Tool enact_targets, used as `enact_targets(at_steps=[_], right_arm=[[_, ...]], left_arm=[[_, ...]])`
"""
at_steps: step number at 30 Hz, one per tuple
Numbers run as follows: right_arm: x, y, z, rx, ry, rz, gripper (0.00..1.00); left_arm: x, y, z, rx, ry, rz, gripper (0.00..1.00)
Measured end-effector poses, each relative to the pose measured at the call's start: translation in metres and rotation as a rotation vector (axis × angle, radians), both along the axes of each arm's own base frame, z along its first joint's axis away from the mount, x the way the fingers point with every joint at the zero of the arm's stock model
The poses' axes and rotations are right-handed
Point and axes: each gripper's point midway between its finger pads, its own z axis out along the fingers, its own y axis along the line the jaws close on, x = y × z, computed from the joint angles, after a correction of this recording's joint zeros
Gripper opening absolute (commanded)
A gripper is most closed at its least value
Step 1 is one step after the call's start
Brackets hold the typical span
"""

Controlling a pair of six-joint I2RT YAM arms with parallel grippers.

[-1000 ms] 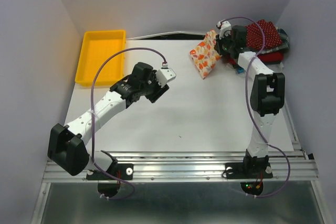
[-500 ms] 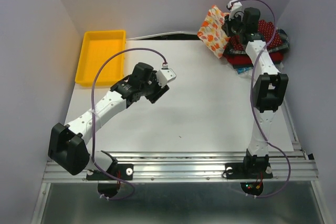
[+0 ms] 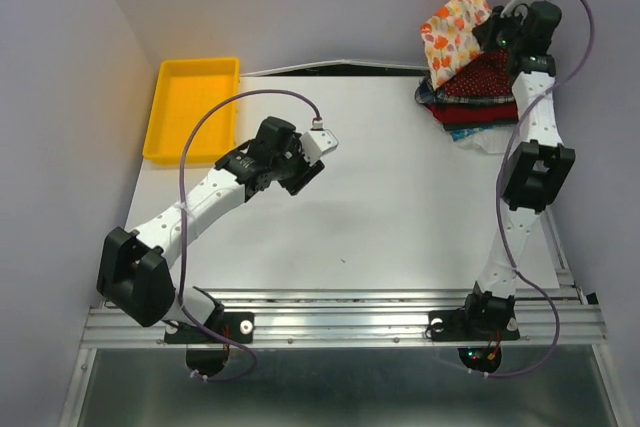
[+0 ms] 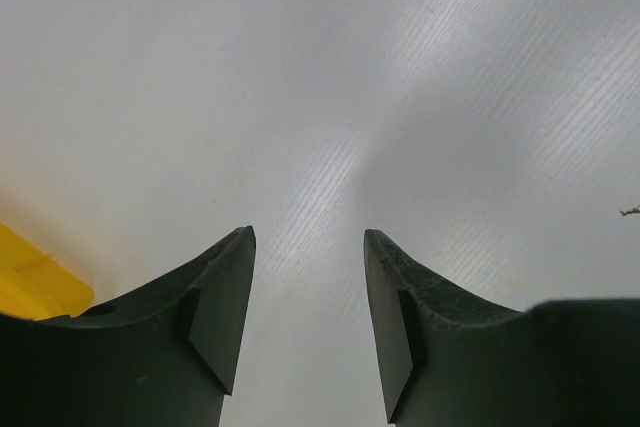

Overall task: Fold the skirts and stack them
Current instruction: Neatly place the folded skirt to the corner

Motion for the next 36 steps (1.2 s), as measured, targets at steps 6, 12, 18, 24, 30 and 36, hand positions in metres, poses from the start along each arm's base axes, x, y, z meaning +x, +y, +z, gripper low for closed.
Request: enact_targets(at_steps=[6,12,18,24,30,36], right_arm=[[-0.016,-0.099,-0.017,0.181,0.061,-0.128,0.01],[-0.024,-0.153,-0.068,0.318,0.15,-0.176,0.02],[-0.024,-0.139,-0.084,0.351,0.19,-0.121,0.05],[-0.026,-0.128,-0.083,0.352,0.192,-0.058,0.06],[-0.024,-0.123,-0.09,0.322,0.192,-0.019,0.31],[-0.021,-0.13,-0.097,0.285,0.193,-0.061,0.72]], left_arm=[[0.002,-0.002,-0.006,0.011,0.017,0.0,0.58],[0.003,-0.002,-0.01,0.023,0.034,0.001,0.58],[0.007,-0.004,-0.005,0.017,0.025,0.001,0.58],[0.006,-0.004,-0.005,0.019,0.027,0.001,0.58],[0.006,-0.004,-0.005,0.019,0.029,0.001,0.58],[0.006,-0.004,-0.009,0.025,0.036,0.0,0.59]])
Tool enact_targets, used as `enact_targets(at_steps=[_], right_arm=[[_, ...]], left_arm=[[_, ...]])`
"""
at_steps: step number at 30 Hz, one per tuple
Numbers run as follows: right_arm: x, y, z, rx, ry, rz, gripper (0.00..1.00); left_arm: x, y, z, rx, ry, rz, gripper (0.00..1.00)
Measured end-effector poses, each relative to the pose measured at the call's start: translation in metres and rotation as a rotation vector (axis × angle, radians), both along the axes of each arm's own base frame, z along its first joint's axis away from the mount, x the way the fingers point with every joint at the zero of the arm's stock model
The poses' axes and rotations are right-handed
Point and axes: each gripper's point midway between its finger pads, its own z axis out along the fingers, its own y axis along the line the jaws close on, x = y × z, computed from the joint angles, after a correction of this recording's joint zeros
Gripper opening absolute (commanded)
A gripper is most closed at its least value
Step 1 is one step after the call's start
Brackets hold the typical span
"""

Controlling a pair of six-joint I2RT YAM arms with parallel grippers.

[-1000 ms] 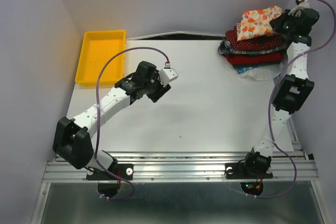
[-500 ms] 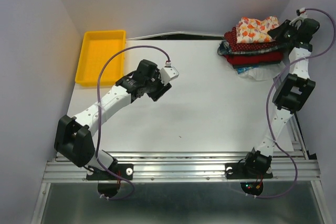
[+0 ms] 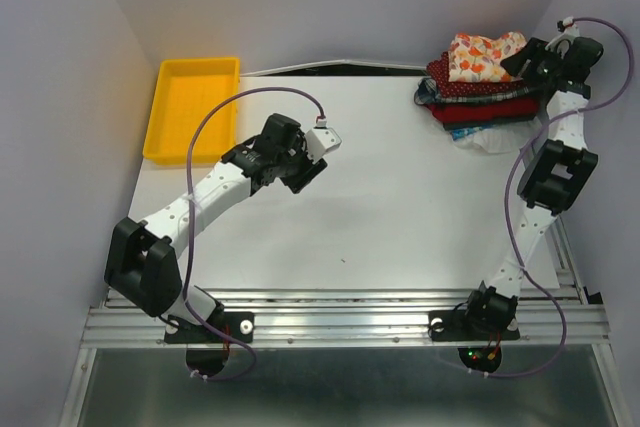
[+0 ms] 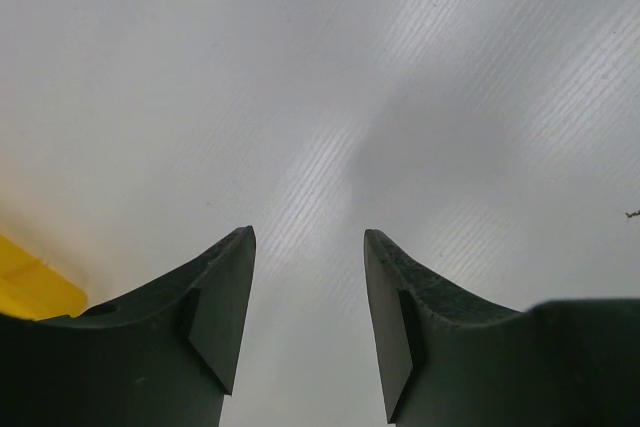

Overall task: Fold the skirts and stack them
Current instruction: Neatly place the folded skirt to the corner

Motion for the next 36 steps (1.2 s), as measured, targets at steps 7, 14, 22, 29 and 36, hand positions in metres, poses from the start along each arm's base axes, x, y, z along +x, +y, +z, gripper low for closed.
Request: enact_targets(at_steps=[7,14,22,29,36], right_arm=[[-0.008,-0.004,-0.004,-0.006,0.029,-0.076,1.0],[-0.033,-0.009,0.028,-0.042,0.029,-0.212,1.0],[-0.063,-0.005,0.081,-0.138,-0.033,-0.299,0.88],[-0.074,0.003,0.085,-0.161,-0.025,-0.286,0.48],[-0.077,0.007,0.072,-0.112,0.032,-0.283,0.41]], left_arm=[[0.0,0.0,0.0,0.001,-0.002,-0.003,0.59],[-0.001,0.0,0.009,-0.013,-0.022,-0.003,0.59],[-0.005,0.003,0.021,-0.038,-0.057,-0.004,0.59],[-0.012,0.008,0.018,-0.041,-0.058,-0.005,0.59],[-0.014,0.003,0.023,-0.085,-0.062,-0.003,0.59]])
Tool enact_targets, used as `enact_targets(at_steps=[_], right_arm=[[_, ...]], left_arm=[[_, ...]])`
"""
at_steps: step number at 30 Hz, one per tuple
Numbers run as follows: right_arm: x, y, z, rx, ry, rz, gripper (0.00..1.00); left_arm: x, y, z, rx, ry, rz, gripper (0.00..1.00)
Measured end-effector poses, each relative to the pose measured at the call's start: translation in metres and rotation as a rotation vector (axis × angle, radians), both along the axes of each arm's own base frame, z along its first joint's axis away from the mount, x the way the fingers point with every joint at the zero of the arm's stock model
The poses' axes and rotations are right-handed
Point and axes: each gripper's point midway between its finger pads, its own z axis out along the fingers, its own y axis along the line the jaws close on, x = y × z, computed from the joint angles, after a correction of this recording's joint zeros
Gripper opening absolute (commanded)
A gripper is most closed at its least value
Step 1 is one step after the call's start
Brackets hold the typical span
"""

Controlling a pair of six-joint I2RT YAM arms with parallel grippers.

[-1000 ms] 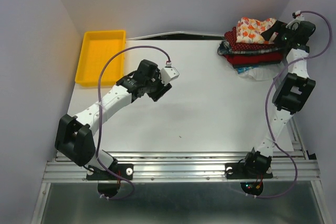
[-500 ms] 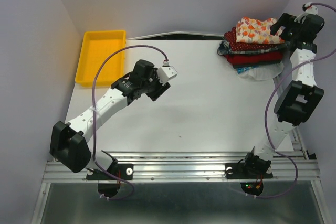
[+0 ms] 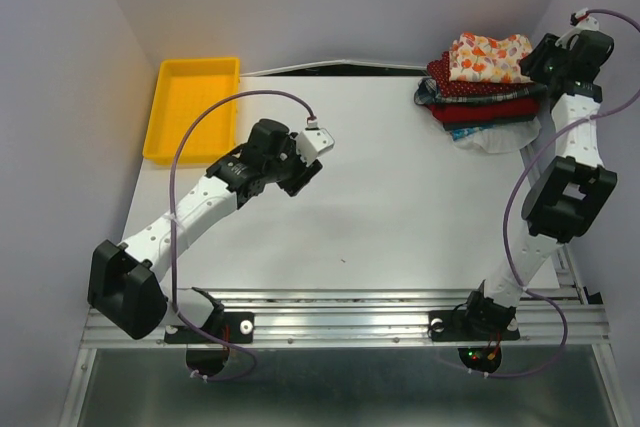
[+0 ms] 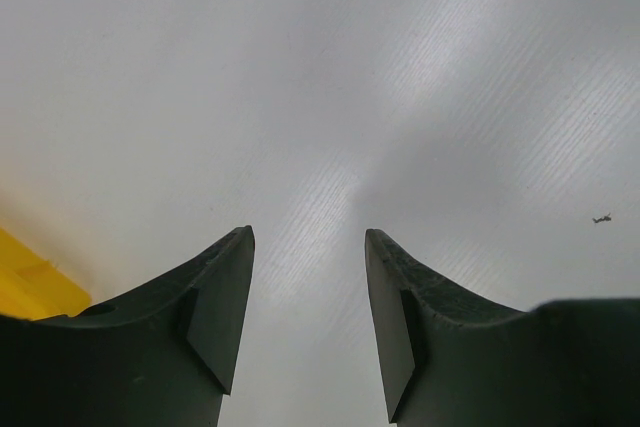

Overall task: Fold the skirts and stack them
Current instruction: Neatly place the folded skirt to the corner

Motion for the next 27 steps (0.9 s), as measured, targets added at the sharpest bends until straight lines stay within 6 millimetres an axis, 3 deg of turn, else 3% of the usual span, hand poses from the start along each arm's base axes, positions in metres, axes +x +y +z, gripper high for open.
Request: enact_targets(at_steps=[4,11,13,16,22,24,25,27], right_arm=[[0.008,-0.005,-0.019,0.018,0.029,-0.013,0.41],[0.026,-0.023,-0.087,0.04,0.139,-0.072,0.42],[0.028,-0.026,-0.094,0.041,0.149,-0.081,0.42],[0.035,-0.031,-0.09,0.029,0.133,-0.095,0.43],[0.06,-0.042,-0.061,-0.013,0.022,-0.102,0.48],[0.065,-0.044,-0.054,-0.023,0.0,-0.101,0.52],[0.068,-0.045,-0.049,-0.028,-0.013,-0.099,0.53],[0.069,-0.044,-0.046,-0.033,-0.022,-0.089,0.66]], left_arm=[[-0.002,-0.002,0.003,-0.027,-0.004,0.003,0.6],[-0.005,-0.005,0.008,-0.062,0.005,0.006,0.6],[-0.005,-0.005,0.009,-0.065,0.006,0.008,0.59],[-0.005,-0.005,0.01,-0.068,0.004,0.009,0.59],[-0.006,-0.005,0.005,-0.069,0.011,0.009,0.6],[-0.006,-0.005,0.005,-0.069,0.011,0.01,0.86],[-0.004,-0.003,0.006,-0.071,0.01,0.017,0.95],[-0.002,0.0,0.006,-0.075,0.013,0.025,0.99]])
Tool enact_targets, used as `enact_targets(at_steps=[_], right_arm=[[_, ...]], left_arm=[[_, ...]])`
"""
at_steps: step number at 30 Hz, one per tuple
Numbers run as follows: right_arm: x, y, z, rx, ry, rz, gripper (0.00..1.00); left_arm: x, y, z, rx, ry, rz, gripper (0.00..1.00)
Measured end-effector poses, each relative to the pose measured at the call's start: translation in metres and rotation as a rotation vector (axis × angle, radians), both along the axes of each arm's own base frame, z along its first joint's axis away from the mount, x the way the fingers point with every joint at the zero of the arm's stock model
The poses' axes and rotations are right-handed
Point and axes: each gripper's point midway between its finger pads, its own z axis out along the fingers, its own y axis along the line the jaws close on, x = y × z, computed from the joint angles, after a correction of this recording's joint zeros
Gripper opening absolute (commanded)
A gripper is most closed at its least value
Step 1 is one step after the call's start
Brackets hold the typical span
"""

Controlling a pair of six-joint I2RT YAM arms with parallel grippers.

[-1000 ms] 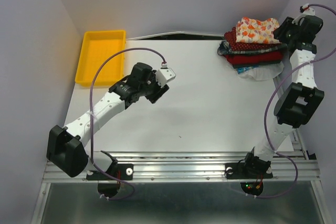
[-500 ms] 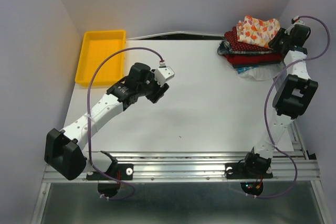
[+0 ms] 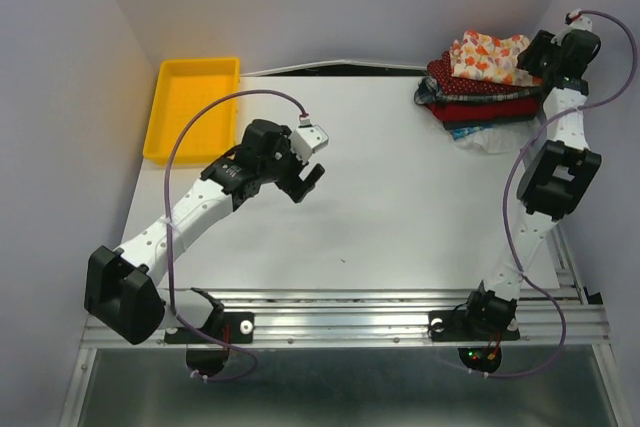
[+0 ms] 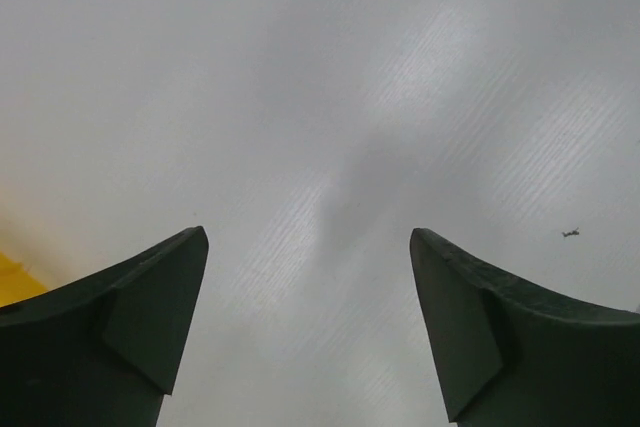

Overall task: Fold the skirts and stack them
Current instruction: Neatly place the folded skirt to the corner

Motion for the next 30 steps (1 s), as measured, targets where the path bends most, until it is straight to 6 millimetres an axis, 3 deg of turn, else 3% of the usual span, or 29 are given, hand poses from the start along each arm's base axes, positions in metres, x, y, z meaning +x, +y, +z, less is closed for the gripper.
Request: enact_targets(at_steps=[1,2,5,8,12,15,17,19,21,24,27,30], right_arm=[[0.0,0.002,0.002,-0.002,-0.004,0.013,0.72],[-0.001,0.005,0.004,-0.006,-0.005,0.03,0.84],[-0.016,0.02,0.003,-0.009,0.023,0.088,1.0],[-0.051,0.046,0.007,-0.02,0.077,0.175,1.0],[-0.108,0.089,0.045,-0.08,0.08,0.294,1.0],[-0.162,0.132,0.076,-0.148,0.06,0.395,1.0],[-0.196,0.162,0.078,-0.189,0.056,0.461,1.0],[-0.233,0.193,0.055,-0.194,0.108,0.538,1.0],[-0.256,0.217,0.026,-0.187,0.171,0.606,1.0],[-0.299,0.245,-0.044,-0.151,0.331,0.701,1.0],[-0.332,0.255,-0.095,-0.12,0.478,0.741,1.0],[-0.356,0.26,-0.121,-0.118,0.561,0.764,1.0]], left_arm=[[0.001,0.002,0.0,-0.002,0.001,0.004,0.98],[0.004,0.006,0.001,-0.008,0.002,0.016,0.99],[0.013,0.02,0.007,-0.026,-0.002,0.066,0.99],[0.021,0.028,0.017,-0.052,-0.004,0.097,0.98],[0.031,0.035,0.034,-0.094,-0.017,0.122,0.99],[0.036,0.042,0.04,-0.119,-0.014,0.147,0.99],[0.038,0.045,0.037,-0.122,0.001,0.162,0.98],[0.039,0.048,0.029,-0.12,0.021,0.175,0.98],[0.035,0.051,0.011,-0.111,0.059,0.184,0.98],[0.022,0.057,-0.022,-0.08,0.119,0.201,0.99],[0.007,0.068,-0.051,-0.033,0.173,0.227,0.99],[-0.002,0.077,-0.052,-0.018,0.154,0.245,0.98]])
